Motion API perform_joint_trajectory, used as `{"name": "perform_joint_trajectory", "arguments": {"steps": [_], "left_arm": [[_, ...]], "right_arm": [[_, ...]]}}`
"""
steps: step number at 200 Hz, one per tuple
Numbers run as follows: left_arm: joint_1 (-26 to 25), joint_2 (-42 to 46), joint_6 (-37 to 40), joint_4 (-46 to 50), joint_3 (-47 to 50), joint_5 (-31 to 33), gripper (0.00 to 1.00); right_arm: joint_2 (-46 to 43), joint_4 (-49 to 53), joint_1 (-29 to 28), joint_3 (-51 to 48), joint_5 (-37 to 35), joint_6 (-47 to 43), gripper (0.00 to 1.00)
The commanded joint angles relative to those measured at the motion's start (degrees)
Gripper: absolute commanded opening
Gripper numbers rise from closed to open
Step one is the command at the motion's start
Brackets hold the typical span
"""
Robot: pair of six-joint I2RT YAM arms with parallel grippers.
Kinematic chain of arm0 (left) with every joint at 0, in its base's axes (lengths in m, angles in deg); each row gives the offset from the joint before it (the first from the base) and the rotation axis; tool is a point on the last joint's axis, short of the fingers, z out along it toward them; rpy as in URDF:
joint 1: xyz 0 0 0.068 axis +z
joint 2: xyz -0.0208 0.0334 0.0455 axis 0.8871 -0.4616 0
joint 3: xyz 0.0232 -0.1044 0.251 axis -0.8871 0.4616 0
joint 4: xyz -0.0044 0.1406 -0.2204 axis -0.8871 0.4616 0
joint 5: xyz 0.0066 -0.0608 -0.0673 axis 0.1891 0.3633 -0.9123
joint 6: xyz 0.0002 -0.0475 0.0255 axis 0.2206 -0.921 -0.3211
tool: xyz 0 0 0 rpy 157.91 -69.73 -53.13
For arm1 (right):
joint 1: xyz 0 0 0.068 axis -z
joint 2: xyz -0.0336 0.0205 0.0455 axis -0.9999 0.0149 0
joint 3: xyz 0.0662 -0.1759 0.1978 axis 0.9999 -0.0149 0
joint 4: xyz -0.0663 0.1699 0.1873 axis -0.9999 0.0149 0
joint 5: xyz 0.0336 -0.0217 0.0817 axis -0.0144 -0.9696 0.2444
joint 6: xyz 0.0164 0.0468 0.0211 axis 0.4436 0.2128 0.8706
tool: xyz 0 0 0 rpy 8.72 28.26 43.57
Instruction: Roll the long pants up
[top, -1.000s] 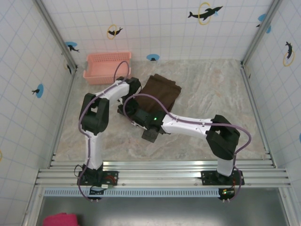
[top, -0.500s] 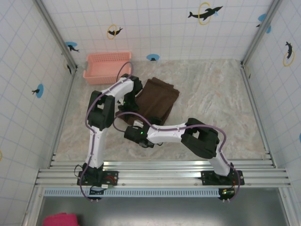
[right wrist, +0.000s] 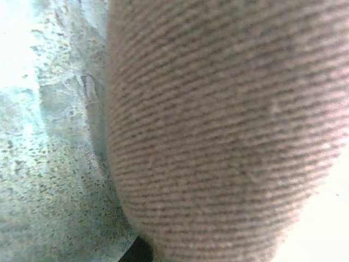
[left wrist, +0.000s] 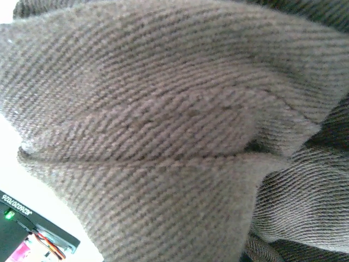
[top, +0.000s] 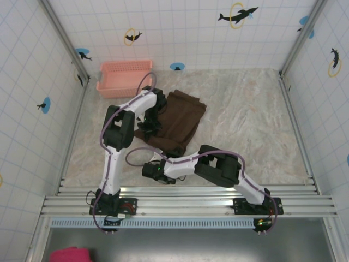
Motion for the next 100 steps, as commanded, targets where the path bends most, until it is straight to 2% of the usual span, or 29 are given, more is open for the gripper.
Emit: {"name": "perform_joint_trajectory", "arguments": {"steps": [1, 16, 32, 37, 39, 64, 100], "left_arm": [[0.3, 1.3, 6.7, -2.5, 1.2, -0.4, 0.0], [0.2, 8.2, 10.6, -12.8, 7.3, -0.8, 0.01], [0.2, 19.2, 11.5, -23.6, 17.1, 0.8, 0.58], [0.2, 22.6, 11.8, -26.2, 19.7, 1.8, 0.91], [0.2, 24.1, 12.0, -27.1, 20.5, 2.1, 0.96], [0.5, 36.5, 13.5, -31.0, 27.9, 6.5, 0.98], [0.6, 51.2, 11.4, -37.6, 37.6, 8.2, 0.97]], "right_arm": [[-1.4, -1.0, 1.1, -3.5, 11.9, -1.2, 0.0], [-4.1, -2.2, 2.6, -4.9, 19.6, -3.5, 0.0], [-7.0, -2.3, 5.2, -6.0, 30.0, -6.3, 0.0], [-7.9, -2.1, 6.3, -6.0, 33.8, -7.4, 0.0], [-8.2, -2.0, 6.7, -6.1, 35.0, -7.6, 0.0], [-11.1, 1.7, 12.7, -5.2, 49.3, -11.4, 0.0], [-10.6, 7.6, 18.9, -2.3, 60.3, -16.4, 0.0]]}}
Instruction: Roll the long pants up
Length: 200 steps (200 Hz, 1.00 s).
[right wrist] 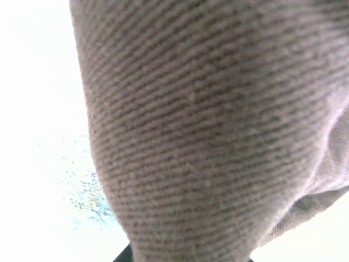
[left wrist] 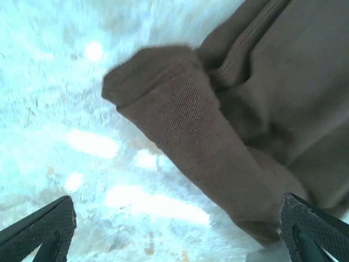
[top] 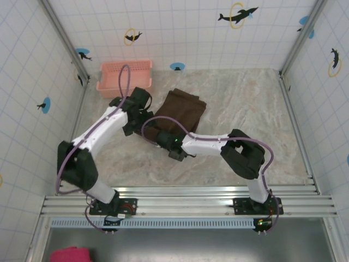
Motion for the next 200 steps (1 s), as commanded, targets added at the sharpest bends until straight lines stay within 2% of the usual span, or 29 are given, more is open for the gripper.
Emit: {"name": "perform_joint_trajectory", "arguments": {"steps": [1, 24, 40, 73, 90, 140, 161, 176, 200], "left_arm": [[0.4, 6.9, 0.0, -7.2, 7.0, 2.7, 0.98], [0.4, 15.0, -4.5, -18.5, 17.4, -0.7, 0.98], [0.6, 18.9, -8.7, -30.2, 26.4, -4.2, 0.97], [1.4, 21.3, -21.9, -68.1, 47.4, -7.8, 0.98], [1.4, 18.5, -25.9, -81.0, 52.0, -8.2, 0.98], [1.4, 10.2, -30.5, -93.1, 53.4, -8.0, 0.98], [1.4, 6.5, -31.0, -95.3, 52.7, -8.8, 0.98], [1.4, 2.9, -31.8, -97.2, 52.5, -9.5, 0.98], [1.4, -5.0, -34.1, -105.9, 53.1, -9.9, 0.98]], "right_arm": [[3.2, 8.3, 3.4, -0.4, 18.8, -4.4, 0.0], [3.8, 9.3, 6.5, 0.4, 24.1, -4.5, 0.0], [4.5, 10.0, 7.6, 1.1, 26.6, -4.3, 0.0], [5.4, 10.7, 7.7, 0.7, 28.5, -4.0, 0.0], [5.4, 10.6, 7.4, 0.3, 28.8, -4.0, 0.0], [5.7, 10.7, 7.0, -0.1, 29.2, -3.9, 0.0], [6.1, 10.9, 6.8, 0.1, 29.4, -4.0, 0.0], [6.1, 11.1, 6.7, 0.0, 29.4, -4.0, 0.0], [5.5, 11.1, 6.8, -0.5, 30.0, -3.8, 0.0]]}}
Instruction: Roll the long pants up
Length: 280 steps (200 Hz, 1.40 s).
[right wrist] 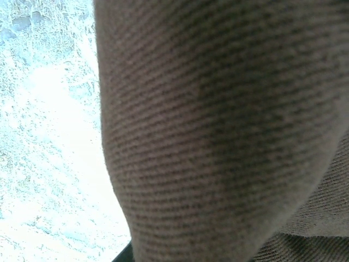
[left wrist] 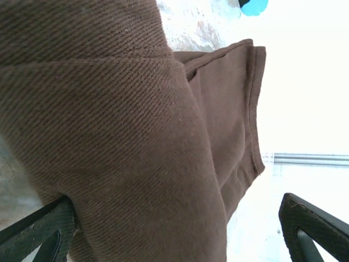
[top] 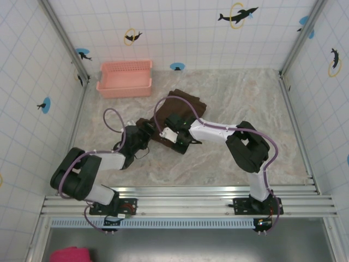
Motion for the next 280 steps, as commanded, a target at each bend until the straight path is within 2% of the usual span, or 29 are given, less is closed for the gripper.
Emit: {"name": "perform_joint_trajectory", "arguments": {"steps": [1, 33, 47, 52, 56, 66, 69, 72, 73, 88, 96, 101, 112, 115, 123, 125, 150, 198, 219, 243, 263, 280], "left_arm": [[0.3, -6.6, -3.2, -11.1, 0.2, -1.2, 0.98], [0.2, -15.8, -4.7, -19.7, 0.0, -2.8, 0.97], [0.1, -16.5, -4.5, -18.5, -0.1, -3.3, 0.97], [0.1, -16.3, -4.0, -17.1, -0.4, -3.5, 0.92], [0.1, -16.1, -3.4, -16.1, -0.7, -3.7, 0.82], [0.1, -15.8, -1.8, -12.7, -2.4, -5.0, 0.47], [0.2, -15.8, -1.3, -11.5, -3.2, -5.6, 0.32], [0.2, -15.8, -0.7, -10.0, -4.3, -6.4, 0.01], [0.3, -15.8, -0.5, -9.3, -4.6, -6.7, 0.0], [0.1, -15.1, 1.8, 0.7, -9.5, -9.1, 0.0], [0.1, -13.4, 3.7, 10.7, -13.0, -9.5, 0.0], [0.0, -11.9, 5.1, 22.3, -15.9, -9.0, 0.0], [-0.7, -8.7, 9.7, 43.9, -23.2, -5.4, 0.0], [-1.0, -8.3, 10.7, 49.0, -25.6, -4.2, 0.0], [-1.4, -8.3, 13.4, 59.5, -30.7, -2.2, 0.0], [-1.4, -8.5, 14.1, 61.7, -31.9, -2.1, 0.0], [-1.5, -16.2, 18.0, 80.3, -43.8, -3.3, 0.0], [-5.9, -29.8, 17.8, 99.2, -57.0, -0.4, 0.0], [-7.7, -35.4, 17.6, 108.0, -64.6, 2.4, 0.0], [-8.8, -40.2, 17.0, 113.1, -69.7, 3.0, 0.0], [-9.1, -42.7, 15.2, 116.2, -71.5, 2.9, 0.0], [-9.1, -43.6, 14.5, 116.4, -71.4, 2.4, 0.0]], "right_arm": [[5.3, 7.3, -1.7, -3.7, 5.9, 0.2, 0.0], [4.8, 7.2, -1.2, -3.9, 5.8, 0.5, 0.0], [4.6, 7.2, -1.0, -3.8, 5.7, 0.4, 0.0], [4.5, 7.2, -0.9, -3.7, 5.6, 0.4, 0.0], [4.4, 7.2, -0.9, -3.7, 5.6, 0.4, 0.0], [4.3, 7.2, -0.8, -3.7, 5.5, 0.4, 0.0], [4.3, 7.2, -0.7, -3.6, 5.5, 0.4, 0.0], [4.3, 7.2, -0.8, -3.6, 5.5, 0.4, 0.0], [4.3, 7.3, -0.8, -3.5, 5.5, 0.3, 0.0], [3.7, 7.5, -0.7, -3.5, 4.8, 0.3, 0.0], [2.7, 7.5, -0.7, -3.6, 3.2, 0.5, 0.01], [1.7, 7.2, -0.7, -3.7, 2.0, 0.7, 0.16], [-1.3, 6.3, -0.6, -4.5, -0.9, 1.7, 0.61], [-2.3, 6.1, -0.6, -4.7, -1.6, 1.9, 0.76], [-4.8, 5.8, -0.7, -5.1, -3.7, 2.4, 0.97], [-5.4, 5.7, -0.7, -5.2, -4.2, 2.5, 0.99], [-12.3, 5.3, -1.1, -5.3, -10.5, 4.2, 1.0], [-18.4, 2.3, -5.7, -6.2, -20.5, 8.3, 1.0], [-16.8, 1.2, -8.1, -5.7, -21.6, 9.8, 1.0], [-13.2, 0.8, -11.8, -4.5, -23.2, 10.4, 1.0], [-9.7, 1.5, -14.9, -3.1, -28.1, 11.3, 1.0], [-6.1, 3.0, -17.4, -1.5, -37.0, 12.5, 1.0]]}}
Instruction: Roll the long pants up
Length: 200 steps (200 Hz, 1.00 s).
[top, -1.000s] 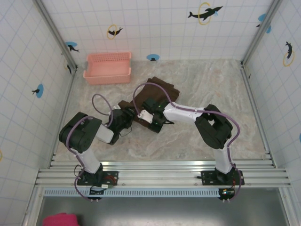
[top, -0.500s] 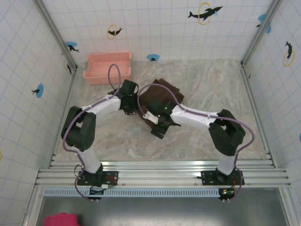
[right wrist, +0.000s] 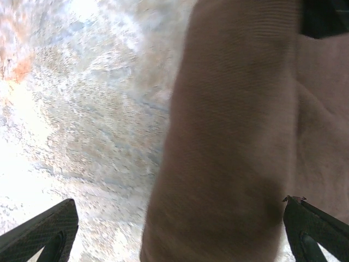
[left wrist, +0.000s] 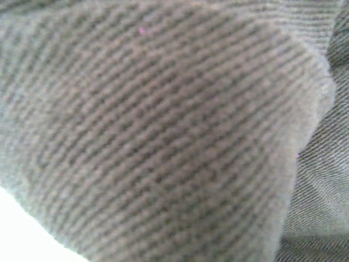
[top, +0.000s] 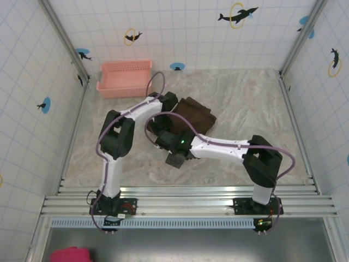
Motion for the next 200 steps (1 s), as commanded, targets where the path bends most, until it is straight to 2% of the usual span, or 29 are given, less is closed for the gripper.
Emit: {"name": "perform_joint_trajectory", "arguments": {"steps": [1, 16, 53, 88, 93, 98, 106, 117, 125, 145, 160, 176, 180, 182, 183, 188, 200], "left_arm": [[-0.6, -6.0, -1.3, 12.9, 2.7, -1.2, 0.0], [-0.6, -6.0, -1.6, 12.7, 2.8, -1.3, 0.0], [-0.6, -5.9, -1.8, 13.1, 2.0, -1.2, 0.0], [-0.5, -5.6, -2.0, 14.0, 1.7, -0.7, 0.0], [-0.6, -5.6, -2.2, 14.0, 1.9, -0.7, 0.0], [-0.5, -5.4, -2.3, 13.9, 2.2, -0.7, 0.0], [-0.6, -5.2, -2.4, 13.8, 2.6, -0.7, 0.0], [-0.6, -5.0, -2.6, 13.8, 3.1, -0.7, 0.0], [-0.6, -4.8, -2.6, 13.7, 3.3, -0.7, 0.0], [-0.4, -3.9, -0.7, 10.4, 4.3, -2.6, 0.0], [-0.3, 0.3, 2.2, 0.9, 8.5, -4.9, 0.0], [-0.3, 11.1, 2.6, -12.9, 18.5, -3.4, 0.56], [-0.3, 14.2, 2.7, -15.7, 20.8, -2.5, 0.73], [-0.2, 15.4, 3.0, -17.3, 21.9, -2.3, 0.9], [-0.2, 16.3, 3.3, -18.1, 22.4, -2.2, 0.94], [0.1, 19.7, 4.2, -21.6, 24.8, -2.0, 0.97], [1.3, 25.7, 5.8, -23.9, 27.2, -2.1, 0.97]], "right_arm": [[4.5, 1.7, -3.0, 3.3, -12.3, 2.6, 1.0], [8.7, 4.5, -4.7, 4.8, -22.4, 5.0, 1.0], [14.8, 4.9, -7.8, 3.9, -29.4, 11.7, 1.0], [22.5, 13.8, -10.0, 6.6, -39.5, 22.8, 0.99], [22.9, 14.0, -10.2, 6.4, -39.9, 23.5, 0.95], [23.3, 13.9, -10.3, 6.0, -40.0, 24.3, 0.85], [23.6, 13.7, -10.6, 5.7, -39.8, 25.3, 0.64], [24.1, 13.0, -10.7, 5.5, -38.8, 25.4, 0.3], [24.2, 12.7, -10.7, 5.4, -38.6, 25.2, 0.01], [23.8, 10.4, -10.5, 4.4, -37.4, 23.5, 0.0], [21.0, 5.1, -9.6, 1.2, -32.1, 19.5, 0.0], [17.3, -1.1, -7.4, -2.6, -21.4, 14.3, 0.0], [16.4, -2.0, -6.7, -3.4, -19.2, 13.5, 0.0], [16.1, -2.5, -6.3, -3.6, -17.9, 13.1, 0.0], [15.8, -2.8, -6.2, -3.8, -17.3, 13.0, 0.0], [15.0, -3.9, -5.2, -4.8, -13.9, 11.6, 0.0], [13.8, -5.4, -2.6, -6.0, -6.2, 9.0, 0.0]]}}
